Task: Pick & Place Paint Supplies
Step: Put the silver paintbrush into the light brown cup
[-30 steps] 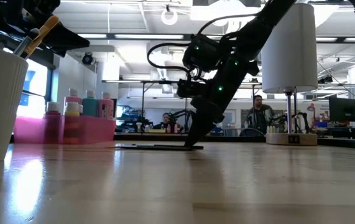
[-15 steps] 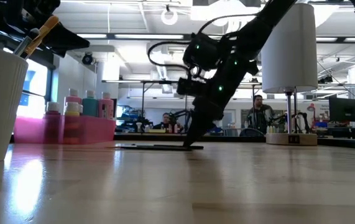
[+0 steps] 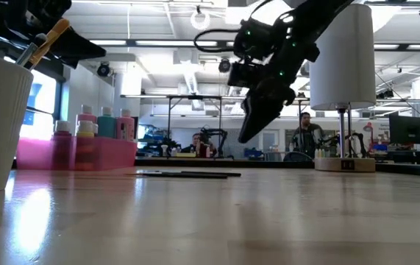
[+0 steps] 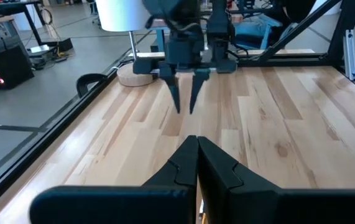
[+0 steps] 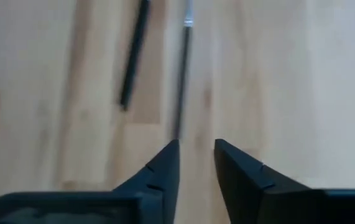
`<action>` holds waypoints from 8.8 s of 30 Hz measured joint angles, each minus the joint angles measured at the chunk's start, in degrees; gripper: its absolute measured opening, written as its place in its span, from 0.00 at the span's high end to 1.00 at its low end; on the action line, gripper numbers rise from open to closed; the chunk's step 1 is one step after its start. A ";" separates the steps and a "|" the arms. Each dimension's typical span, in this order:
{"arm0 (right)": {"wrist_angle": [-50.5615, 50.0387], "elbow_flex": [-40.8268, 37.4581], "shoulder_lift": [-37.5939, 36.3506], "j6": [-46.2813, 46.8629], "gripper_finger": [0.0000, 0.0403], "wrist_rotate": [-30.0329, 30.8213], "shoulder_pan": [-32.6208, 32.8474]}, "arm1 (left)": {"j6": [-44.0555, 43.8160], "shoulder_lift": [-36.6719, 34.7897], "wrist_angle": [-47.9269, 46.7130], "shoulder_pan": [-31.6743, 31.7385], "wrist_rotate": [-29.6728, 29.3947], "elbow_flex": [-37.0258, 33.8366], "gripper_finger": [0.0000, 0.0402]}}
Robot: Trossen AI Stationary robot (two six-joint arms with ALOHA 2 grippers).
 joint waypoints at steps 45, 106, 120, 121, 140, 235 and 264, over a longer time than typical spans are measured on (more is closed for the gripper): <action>47.95 -23.56 -13.00 0.94 1.00 -27.10 -9.98 | 11.61 51.81 -18.10 18.99 10.53 29.35 1.00; 40.73 -23.52 -12.97 -5.36 0.99 -25.28 -10.11 | 21.00 88.69 -27.62 28.55 23.43 51.47 0.68; 40.74 -23.52 -12.97 -5.34 0.99 -25.30 -10.11 | 18.42 89.13 -27.54 27.91 19.14 51.01 0.70; 40.72 -23.52 -12.97 -5.34 1.00 -25.30 -10.11 | 18.40 89.24 -27.43 27.85 18.44 51.01 0.71; 40.76 -23.52 -12.97 -5.14 0.99 -25.30 -10.11 | 18.40 90.11 -26.49 27.02 19.24 50.84 1.00; 41.34 -22.34 -5.24 39.76 0.93 -31.93 -14.51 | 50.38 84.46 -32.49 12.22 -10.36 63.84 1.00; 42.43 -22.34 -5.26 38.52 0.57 -22.40 -9.57 | 48.39 84.12 -25.28 8.83 -10.25 63.84 1.00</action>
